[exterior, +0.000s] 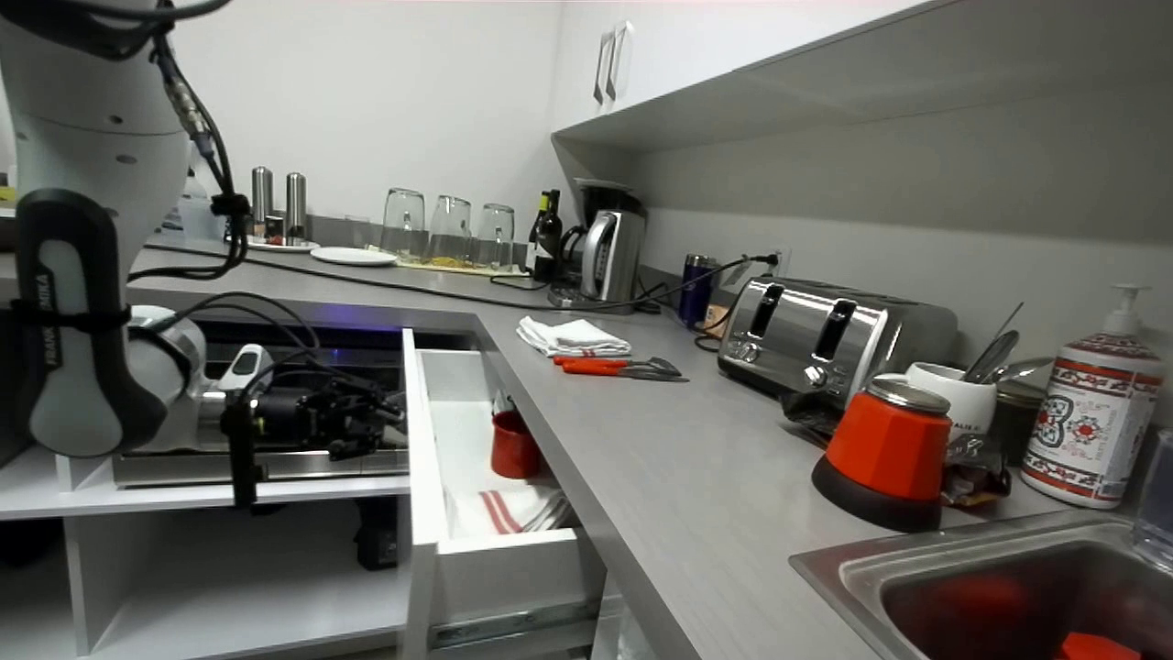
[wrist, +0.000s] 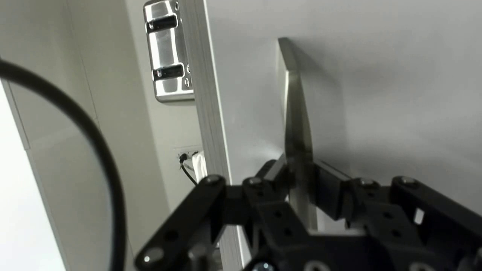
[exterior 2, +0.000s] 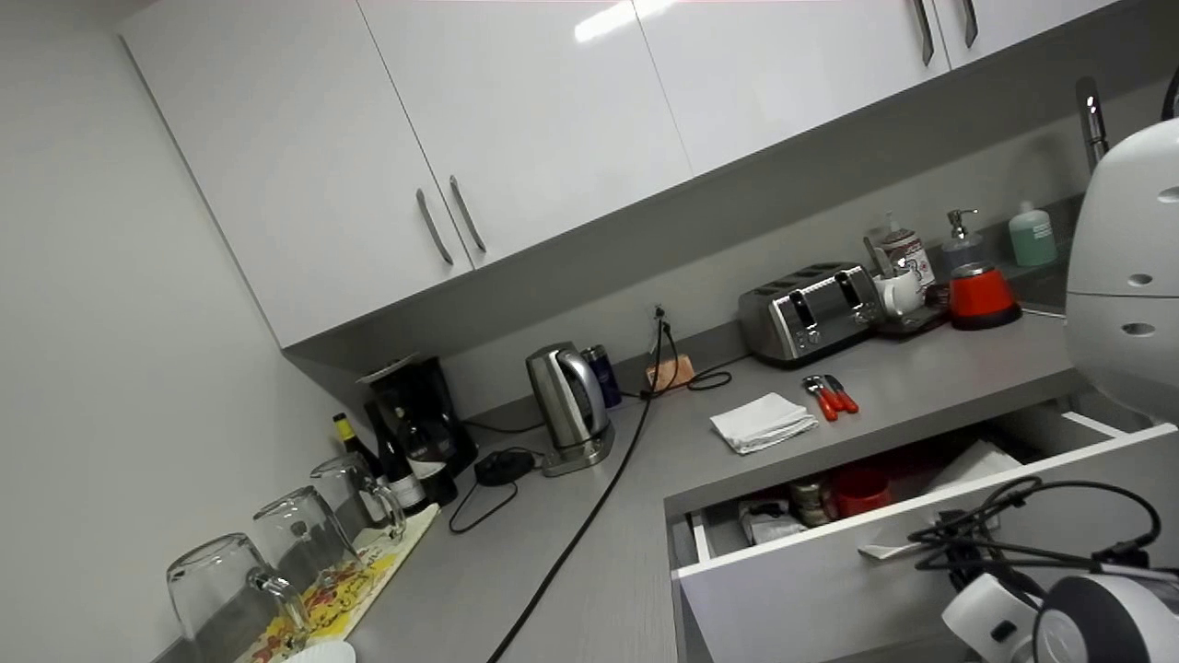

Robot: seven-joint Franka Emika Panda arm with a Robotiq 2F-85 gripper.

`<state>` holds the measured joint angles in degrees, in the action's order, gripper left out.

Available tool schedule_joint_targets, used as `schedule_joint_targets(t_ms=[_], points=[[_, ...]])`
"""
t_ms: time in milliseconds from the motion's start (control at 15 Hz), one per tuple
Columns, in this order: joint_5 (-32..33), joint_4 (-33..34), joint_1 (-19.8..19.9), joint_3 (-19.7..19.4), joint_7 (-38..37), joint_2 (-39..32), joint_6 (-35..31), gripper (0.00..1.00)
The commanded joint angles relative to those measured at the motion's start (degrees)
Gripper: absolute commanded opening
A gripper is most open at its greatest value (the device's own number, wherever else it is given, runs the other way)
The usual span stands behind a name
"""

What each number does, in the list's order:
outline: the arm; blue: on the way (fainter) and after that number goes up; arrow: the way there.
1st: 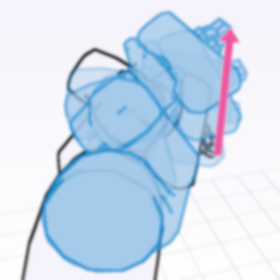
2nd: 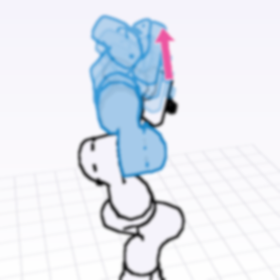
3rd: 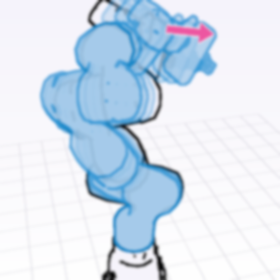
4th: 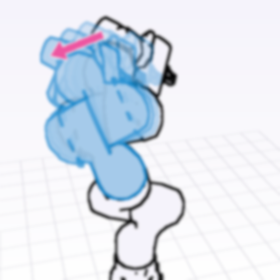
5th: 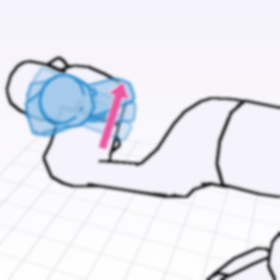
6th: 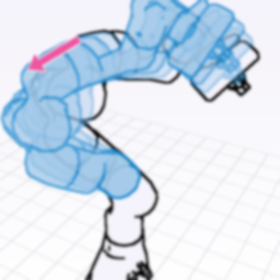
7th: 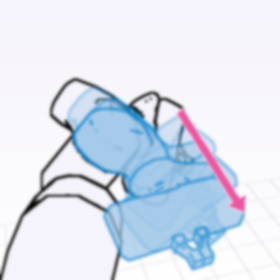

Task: Open the topmost drawer, remove a red mug from it, put the mug on the counter, and then close the drawer

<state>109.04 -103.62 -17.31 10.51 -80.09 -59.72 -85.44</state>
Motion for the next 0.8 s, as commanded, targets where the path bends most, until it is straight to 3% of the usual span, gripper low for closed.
schedule_joint_targets(t_ms=[0,200,533,600,733], points=[[-1.7,-4.2,-1.2,4.0,-0.1,4.0,2.2,0.03],[-5.6,-2.7,-0.2,6.6,1.7,5.2,0.6,0.03],[-7.7,-5.2,1.4,7.2,5.0,9.8,-5.8,0.03],[-7.3,-7.0,1.5,7.1,5.1,11.2,-7.3,0.35],[-6.2,-10.7,1.9,7.3,5.4,13.7,-10.4,0.43]])
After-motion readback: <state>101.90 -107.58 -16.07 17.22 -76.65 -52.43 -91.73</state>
